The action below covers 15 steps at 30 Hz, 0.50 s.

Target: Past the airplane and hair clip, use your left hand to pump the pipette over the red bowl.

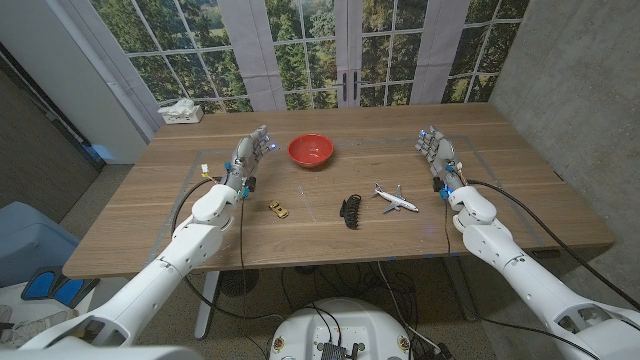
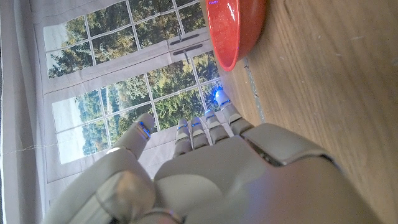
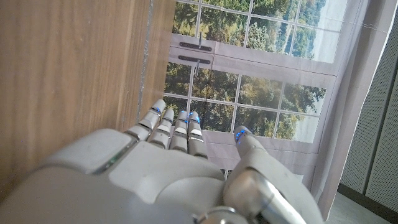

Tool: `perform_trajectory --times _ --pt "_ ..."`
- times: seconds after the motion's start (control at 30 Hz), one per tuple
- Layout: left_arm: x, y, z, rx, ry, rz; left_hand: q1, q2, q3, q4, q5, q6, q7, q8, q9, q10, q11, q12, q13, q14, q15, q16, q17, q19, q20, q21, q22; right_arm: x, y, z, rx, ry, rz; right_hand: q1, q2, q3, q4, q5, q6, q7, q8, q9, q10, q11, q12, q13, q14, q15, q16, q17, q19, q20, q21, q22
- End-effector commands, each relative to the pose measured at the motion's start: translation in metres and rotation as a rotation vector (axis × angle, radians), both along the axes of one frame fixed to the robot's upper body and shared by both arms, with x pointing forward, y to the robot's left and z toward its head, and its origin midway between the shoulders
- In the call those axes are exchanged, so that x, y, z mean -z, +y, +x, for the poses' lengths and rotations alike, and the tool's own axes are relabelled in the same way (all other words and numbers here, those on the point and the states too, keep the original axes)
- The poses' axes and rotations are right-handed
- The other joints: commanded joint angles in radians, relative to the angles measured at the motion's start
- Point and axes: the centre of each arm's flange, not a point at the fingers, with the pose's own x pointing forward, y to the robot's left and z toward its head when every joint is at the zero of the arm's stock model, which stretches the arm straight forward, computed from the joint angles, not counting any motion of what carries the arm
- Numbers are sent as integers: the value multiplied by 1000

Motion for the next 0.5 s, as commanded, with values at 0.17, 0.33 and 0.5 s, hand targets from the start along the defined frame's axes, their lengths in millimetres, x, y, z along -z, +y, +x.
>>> perform_trajectory --times 0.17,0.33,0.5 --pt "-25 0 -14 -150 -79 200 21 3 5 -38 -3 28 4 3 4 25 0 6 5 32 1 -6 0 45 14 -4 4 10 -1 -16 33 0 6 19 -3 9 -23 -4 17 4 10 2 23 5 10 -2 27 7 14 -4 23 9 -9 5" --pt "-33 0 -20 -196 -94 276 29 6 4 -52 -5 43 9 5 5 33 0 5 6 44 1 -7 0 57 14 -6 5 15 -1 -20 33 -2 15 24 -3 11 -32 -4 25 7 12 3 32 6 13 -4 37 9 18 -7 29 15 -12 5" --pt "-40 0 -25 -229 -112 332 31 9 1 -57 -7 50 10 5 5 41 2 5 6 47 2 -8 2 66 16 -7 5 19 0 -24 36 -6 29 26 -3 12 -39 -4 33 9 14 3 39 9 15 -6 43 12 21 -8 34 17 -14 6"
